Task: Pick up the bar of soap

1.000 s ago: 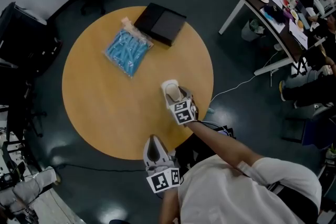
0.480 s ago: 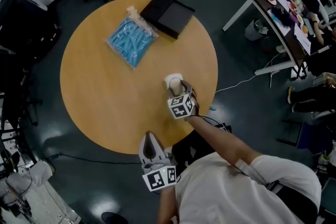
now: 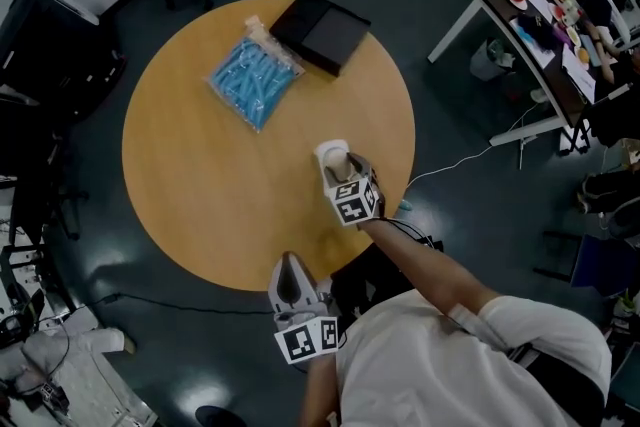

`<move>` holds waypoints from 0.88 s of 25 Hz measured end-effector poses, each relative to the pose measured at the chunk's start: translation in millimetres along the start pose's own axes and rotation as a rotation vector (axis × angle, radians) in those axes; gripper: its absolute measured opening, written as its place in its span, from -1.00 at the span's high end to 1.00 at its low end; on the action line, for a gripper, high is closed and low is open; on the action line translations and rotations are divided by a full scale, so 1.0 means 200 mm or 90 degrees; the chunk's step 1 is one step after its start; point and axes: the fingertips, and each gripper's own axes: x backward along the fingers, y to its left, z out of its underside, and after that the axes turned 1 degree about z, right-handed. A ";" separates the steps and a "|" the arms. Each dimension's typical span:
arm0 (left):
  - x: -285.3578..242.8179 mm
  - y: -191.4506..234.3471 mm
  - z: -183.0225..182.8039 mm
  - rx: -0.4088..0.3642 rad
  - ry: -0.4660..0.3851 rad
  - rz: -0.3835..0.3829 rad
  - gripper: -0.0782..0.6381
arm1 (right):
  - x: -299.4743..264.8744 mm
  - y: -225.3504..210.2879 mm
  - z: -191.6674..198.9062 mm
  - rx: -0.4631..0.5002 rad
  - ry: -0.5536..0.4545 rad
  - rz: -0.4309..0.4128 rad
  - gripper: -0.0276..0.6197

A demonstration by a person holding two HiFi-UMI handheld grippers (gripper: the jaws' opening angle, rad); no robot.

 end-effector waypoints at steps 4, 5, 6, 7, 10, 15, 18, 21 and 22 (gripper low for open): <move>0.00 -0.05 0.00 -0.005 -0.004 0.013 0.77 | 0.17 0.01 -0.10 0.000 -0.075 -0.033 0.09; 0.00 -0.07 -0.01 -0.008 -0.005 0.019 0.77 | 0.23 0.02 -0.14 0.006 -0.103 -0.044 0.09; -0.01 -0.09 -0.01 -0.010 -0.007 0.024 0.77 | 0.31 0.02 -0.18 0.012 -0.133 -0.056 0.09; -0.01 -0.11 -0.02 -0.012 -0.009 0.030 0.77 | 0.41 0.02 -0.21 0.020 -0.165 -0.070 0.09; -0.02 -0.18 -0.06 -0.024 -0.018 0.053 0.77 | 0.76 0.03 -0.32 0.055 -0.272 -0.116 0.09; -0.04 -0.24 -0.10 -0.031 -0.026 0.082 0.77 | 1.32 -0.01 -0.41 0.081 -0.411 -0.166 0.09; -0.05 -0.26 -0.09 -0.032 -0.023 0.090 0.77 | 1.45 -0.03 -0.38 0.062 -0.413 -0.172 0.09; -0.07 -0.29 -0.08 -0.027 -0.022 0.098 0.77 | 1.45 -0.02 -0.33 0.054 -0.403 -0.170 0.09; -0.08 -0.31 -0.08 -0.026 -0.023 0.102 0.77 | 1.45 -0.02 -0.32 0.055 -0.401 -0.171 0.09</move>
